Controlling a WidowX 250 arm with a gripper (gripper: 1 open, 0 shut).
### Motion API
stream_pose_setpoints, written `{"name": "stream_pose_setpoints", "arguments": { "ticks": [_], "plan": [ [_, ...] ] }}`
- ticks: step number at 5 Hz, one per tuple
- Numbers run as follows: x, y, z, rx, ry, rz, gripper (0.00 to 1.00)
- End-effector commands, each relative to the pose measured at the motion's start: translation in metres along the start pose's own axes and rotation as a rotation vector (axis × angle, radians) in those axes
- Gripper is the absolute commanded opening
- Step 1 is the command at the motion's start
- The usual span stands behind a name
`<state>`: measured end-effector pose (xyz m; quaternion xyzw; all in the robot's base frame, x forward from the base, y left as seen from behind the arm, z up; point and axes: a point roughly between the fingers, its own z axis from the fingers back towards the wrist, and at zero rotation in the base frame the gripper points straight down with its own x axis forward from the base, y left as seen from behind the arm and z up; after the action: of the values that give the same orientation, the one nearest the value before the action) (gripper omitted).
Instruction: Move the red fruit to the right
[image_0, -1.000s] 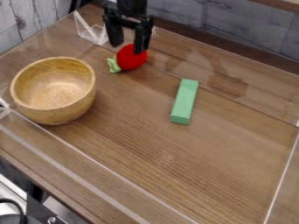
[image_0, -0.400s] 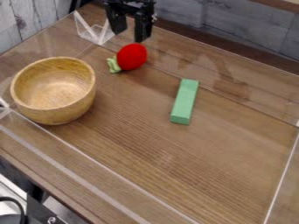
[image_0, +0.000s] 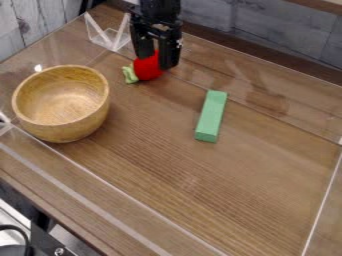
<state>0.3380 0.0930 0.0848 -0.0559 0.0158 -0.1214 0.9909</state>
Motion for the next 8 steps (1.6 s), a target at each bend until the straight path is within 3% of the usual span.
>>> {"name": "stream_pose_setpoints", "arguments": {
  "ticks": [1,3,5,6,7,8],
  "plan": [
    [0.001,-0.001,0.040,0.051,-0.094,0.051,0.00],
    [-0.017,0.004,0.039,0.052,-0.115,0.002,0.00],
    [-0.027,0.016,0.056,0.058,-0.145,0.051,0.00],
    [-0.026,0.023,0.060,0.061,-0.149,0.055,0.00],
    [-0.023,0.030,0.050,0.062,-0.130,0.049,1.00],
    [-0.026,0.033,0.037,0.063,-0.110,0.014,1.00]
  ]
}}
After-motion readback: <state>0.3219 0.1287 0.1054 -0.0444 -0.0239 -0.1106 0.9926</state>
